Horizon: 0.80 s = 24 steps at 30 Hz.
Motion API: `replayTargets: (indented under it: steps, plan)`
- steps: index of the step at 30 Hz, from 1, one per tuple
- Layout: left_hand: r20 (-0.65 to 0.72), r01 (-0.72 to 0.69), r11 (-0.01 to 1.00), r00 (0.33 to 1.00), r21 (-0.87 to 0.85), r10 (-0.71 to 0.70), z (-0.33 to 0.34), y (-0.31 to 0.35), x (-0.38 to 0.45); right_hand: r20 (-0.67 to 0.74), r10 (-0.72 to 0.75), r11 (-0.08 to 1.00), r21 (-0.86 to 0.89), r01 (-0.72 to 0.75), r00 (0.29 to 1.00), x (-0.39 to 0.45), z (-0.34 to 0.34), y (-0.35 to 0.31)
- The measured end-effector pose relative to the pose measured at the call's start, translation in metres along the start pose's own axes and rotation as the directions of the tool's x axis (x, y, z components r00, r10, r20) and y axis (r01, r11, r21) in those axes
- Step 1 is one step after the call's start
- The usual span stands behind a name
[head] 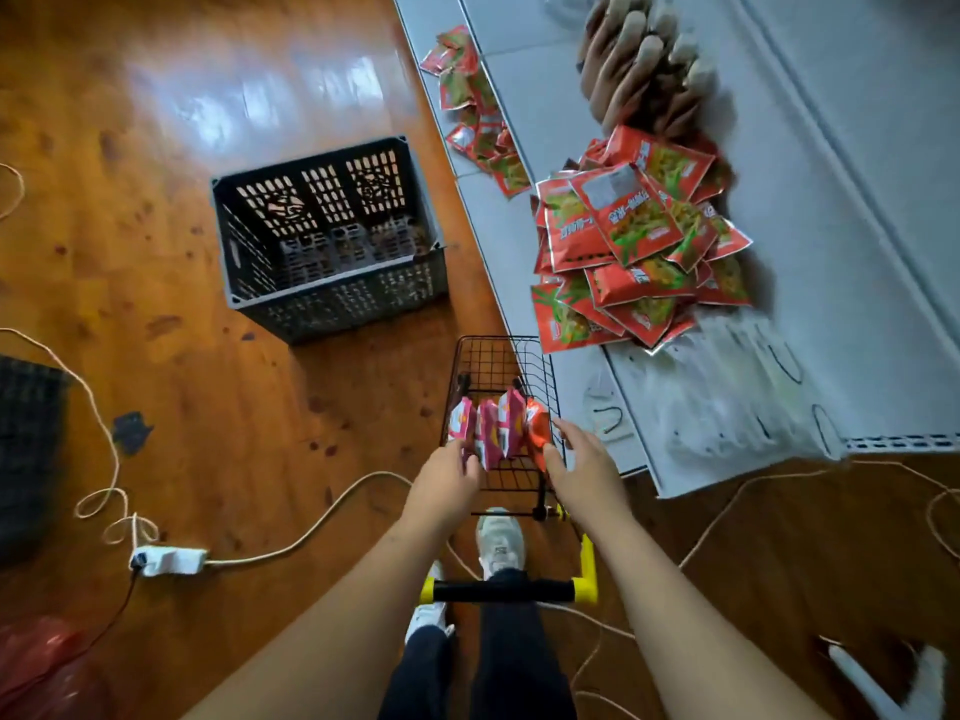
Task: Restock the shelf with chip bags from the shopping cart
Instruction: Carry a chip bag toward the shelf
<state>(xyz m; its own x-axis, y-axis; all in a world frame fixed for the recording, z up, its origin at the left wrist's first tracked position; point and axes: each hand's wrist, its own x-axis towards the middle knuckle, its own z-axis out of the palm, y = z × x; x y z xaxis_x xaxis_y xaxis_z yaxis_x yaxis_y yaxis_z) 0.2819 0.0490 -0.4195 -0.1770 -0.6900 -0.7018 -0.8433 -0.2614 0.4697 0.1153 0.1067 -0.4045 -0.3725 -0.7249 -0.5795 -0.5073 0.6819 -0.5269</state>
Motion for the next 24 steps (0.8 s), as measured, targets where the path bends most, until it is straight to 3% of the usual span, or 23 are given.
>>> replayTargets:
  steps: [6, 10, 13, 16, 21, 24]
  plan:
    - [-0.007, 0.105, 0.994, 0.994, -0.020, -0.105, 0.068, -0.041, 0.110, 0.138, -0.058, 0.996, -0.053, 0.065, 0.989, 0.097, 0.070, 0.028]
    - [0.020, 0.222, 0.973, 0.974, 0.065, -0.224, 0.102, -0.059, 0.157, 0.232, -0.024, 0.994, -0.101, 0.048, 0.972, 0.142, 0.118, 0.034]
    - [-0.038, 0.288, 0.936, 0.957, 0.200, -0.286, 0.117, -0.058, 0.174, 0.212, 0.058, 0.975, -0.223, -0.010, 0.976, 0.166, 0.145, 0.034]
    - [-0.127, 0.349, 0.921, 0.935, 0.173, -0.330, 0.121, -0.052, 0.178, 0.166, 0.094, 0.943, -0.330, -0.035, 0.982, 0.182, 0.155, 0.026]
    - [-0.227, 0.293, 0.948, 0.938, 0.121, -0.260, 0.103, -0.035, 0.155, 0.069, 0.104, 0.931, -0.358, -0.073, 0.992, 0.178, 0.132, 0.012]
    - [-0.300, 0.129, 0.990, 0.948, 0.057, -0.107, 0.080, -0.027, 0.131, -0.018, 0.117, 0.963, -0.243, -0.118, 0.993, 0.159, 0.099, -0.001]
